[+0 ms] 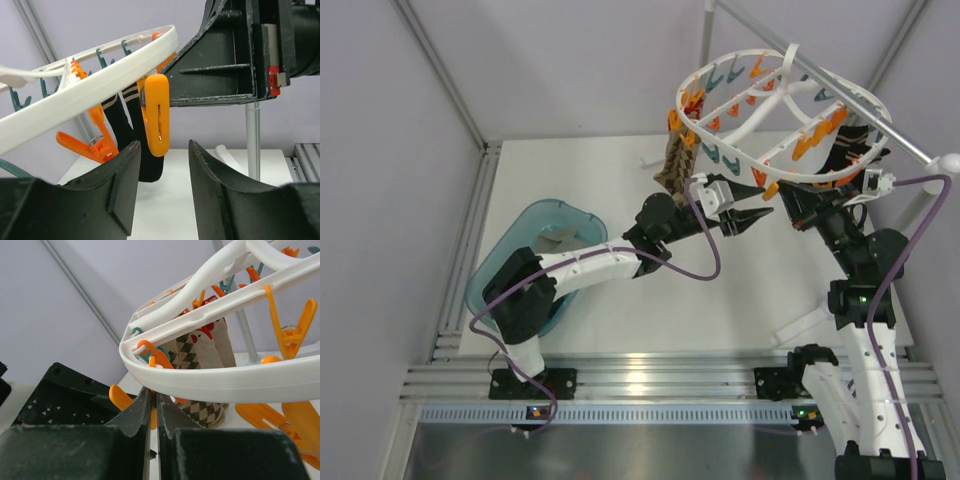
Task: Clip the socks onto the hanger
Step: Open the clamp at the hanger.
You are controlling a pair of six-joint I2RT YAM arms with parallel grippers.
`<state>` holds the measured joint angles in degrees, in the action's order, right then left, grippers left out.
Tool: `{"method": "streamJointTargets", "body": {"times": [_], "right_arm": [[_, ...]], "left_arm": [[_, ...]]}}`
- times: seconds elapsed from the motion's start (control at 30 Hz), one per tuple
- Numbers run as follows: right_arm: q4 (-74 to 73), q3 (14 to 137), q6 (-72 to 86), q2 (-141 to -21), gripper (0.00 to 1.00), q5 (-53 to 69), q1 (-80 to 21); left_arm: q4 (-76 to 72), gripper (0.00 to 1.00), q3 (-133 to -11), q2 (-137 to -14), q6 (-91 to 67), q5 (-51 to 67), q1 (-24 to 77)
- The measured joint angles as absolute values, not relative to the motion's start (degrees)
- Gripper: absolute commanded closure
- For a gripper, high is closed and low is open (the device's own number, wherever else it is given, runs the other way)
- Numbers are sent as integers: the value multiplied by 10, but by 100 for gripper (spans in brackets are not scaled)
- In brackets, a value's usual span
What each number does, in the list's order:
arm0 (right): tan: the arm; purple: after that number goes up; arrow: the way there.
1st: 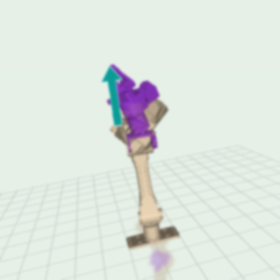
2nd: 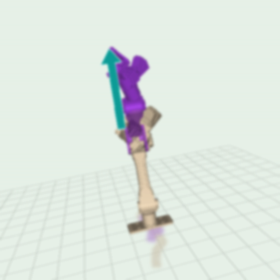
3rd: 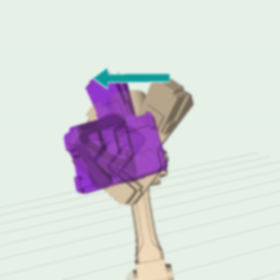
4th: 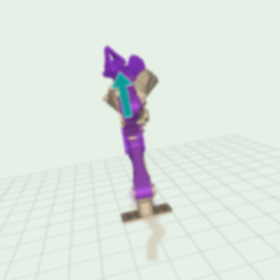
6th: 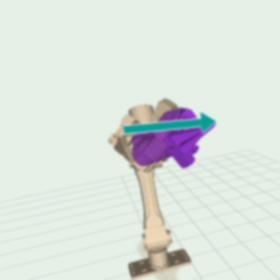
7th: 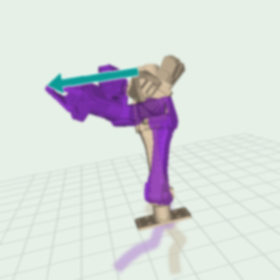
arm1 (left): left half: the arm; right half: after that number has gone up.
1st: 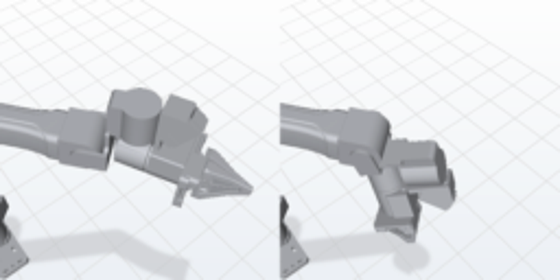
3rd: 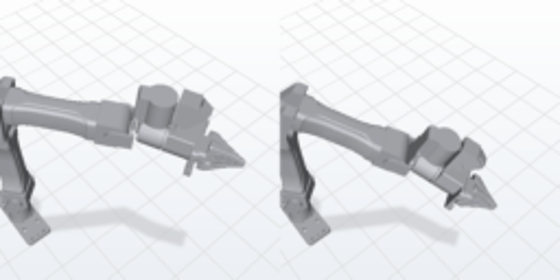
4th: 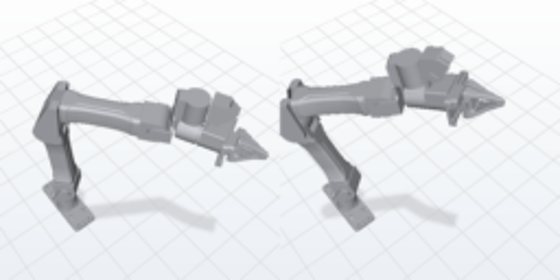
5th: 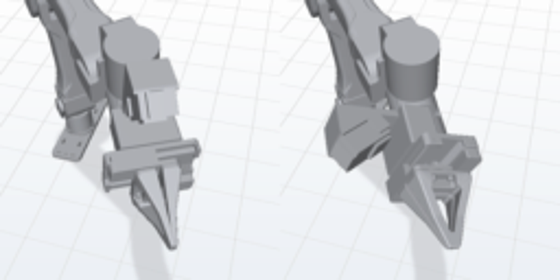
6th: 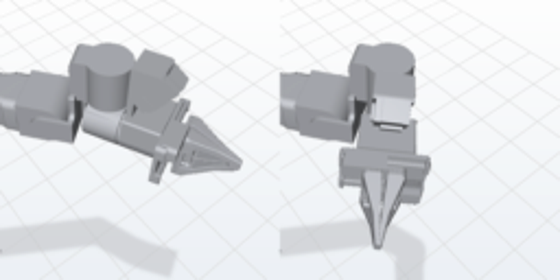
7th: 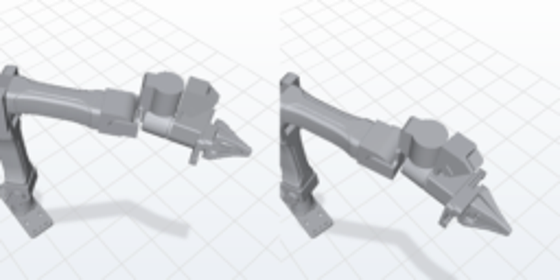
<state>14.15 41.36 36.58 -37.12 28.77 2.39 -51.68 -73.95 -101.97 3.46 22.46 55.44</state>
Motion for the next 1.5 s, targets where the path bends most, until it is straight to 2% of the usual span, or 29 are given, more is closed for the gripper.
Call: {"method": "streamJointTargets", "body": {"times": [0.33, 0.43, 0.53, 0.6, 0.63, 0.67, 0.7, 0.73, 0.97, 1.27, 1.5], "right_arm": [[146, 412, 376, -371, 100, 302, 24], [149, 409, 376, -367, 100, 302, 24], [150, 408, 375, -365, 100, 300, 24], [150, 408, 376, -364, 89, 299, 24], [150, 408, 376, -364, 83, 298, 24], [151, 408, 376, -364, 70, 299, 24], [151, 408, 378, -364, 64, 303, 24], [151, 408, 377, -364, 56, 306, 24], [114, 408, 333, -343, 37, 286, 28], [35, 425, 279, -331, 34, 348, 23], [44, 428, 282, -335, 34, 356, 23]], "left_arm": [[-496, 54, -760, -1031, 57, 194, 559], [-496, 58, -766, -1032, 57, 191, 559], [-494, 73, -769, -1034, 53, 192, 562], [-493, 86, -769, -1035, 53, 192, 565], [-492, 90, -769, -1035, 53, 191, 565], [-491, 93, -770, -1036, 53, 192, 565], [-489, 98, -771, -1037, 53, 191, 565], [-488, 100, -771, -1037, 53, 191, 564], [-489, 100, -772, -1037, 48, 192, 563], [-484, 100, -772, -1037, 46, 191, 563], [-484, 100, -772, -1037, 46, 194, 563]]}}
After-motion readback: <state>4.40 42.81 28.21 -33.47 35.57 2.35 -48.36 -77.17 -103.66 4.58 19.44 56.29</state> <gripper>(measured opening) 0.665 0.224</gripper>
